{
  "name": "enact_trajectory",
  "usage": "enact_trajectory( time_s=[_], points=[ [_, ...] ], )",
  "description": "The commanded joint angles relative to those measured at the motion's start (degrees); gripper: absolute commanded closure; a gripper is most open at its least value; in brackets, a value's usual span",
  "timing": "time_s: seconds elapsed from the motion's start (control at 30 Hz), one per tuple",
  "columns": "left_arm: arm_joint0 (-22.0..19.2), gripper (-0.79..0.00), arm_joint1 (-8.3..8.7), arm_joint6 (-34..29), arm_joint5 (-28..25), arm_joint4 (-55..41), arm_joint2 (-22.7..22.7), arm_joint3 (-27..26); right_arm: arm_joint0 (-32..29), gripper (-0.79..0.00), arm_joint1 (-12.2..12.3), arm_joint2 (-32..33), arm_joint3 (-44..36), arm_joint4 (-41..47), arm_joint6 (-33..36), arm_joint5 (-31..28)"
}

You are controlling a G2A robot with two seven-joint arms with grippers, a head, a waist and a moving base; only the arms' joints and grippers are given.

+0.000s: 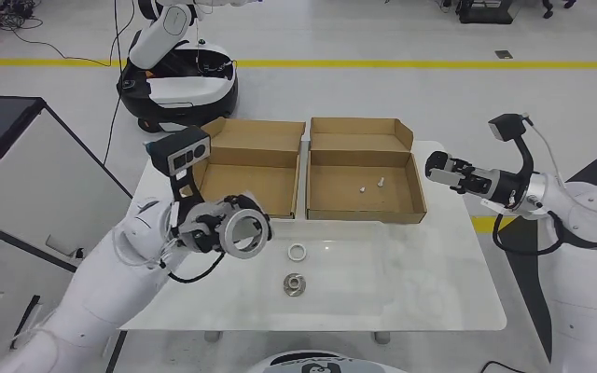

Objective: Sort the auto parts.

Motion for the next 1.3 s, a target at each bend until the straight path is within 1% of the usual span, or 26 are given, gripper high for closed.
enact_trajectory(
  time_s=[0.0,0.27,0.43,0.57,0.7,0.97,1.17,1.27],
  points=[
    [0.61,0.0,-0.71,-0.91,0.0,-3.63,-0.27,-0.28,0.0,-0.785,0.0,0.0,0.0,0.01,0.0,0.0],
    [2.63,0.0,-3.23,-0.93,0.0,-11.54,-1.08,-2.45,0.0,-0.785,0.0,0.0,0.0,0.01,0.0,0.0],
    [3.42,0.0,-4.26,-0.93,0.0,-12.93,-1.36,-3.13,0.0,-0.785,0.0,0.0,0.0,0.01,0.0,0.0],
    [3.71,0.0,-4.75,-0.93,0.0,-12.53,-1.67,-2.95,0.0,-0.785,0.0,0.0,0.0,0.01,0.0,0.0],
    [4.15,0.0,-4.76,-0.95,0.02,-9.36,-2.49,-1.34,0.0,-0.785,0.0,0.0,0.0,0.01,0.0,0.0],
    [5.46,0.0,-3.85,-2.36,1.44,-1.5,-4.34,1.86,0.0,-0.785,0.0,0.0,0.0,0.01,0.0,0.0],
    [6.23,0.0,-3.45,-2.45,1.54,0.27,-5.2,2.49,0.0,-0.785,0.0,0.0,0.0,0.01,0.0,0.0],
    [6.4,0.0,-3.45,-1.69,0.77,-0.97,-5.03,1.95,0.0,-0.785,0.0,0.0,0.0,0.01,0.0,0.0]
  ],
)
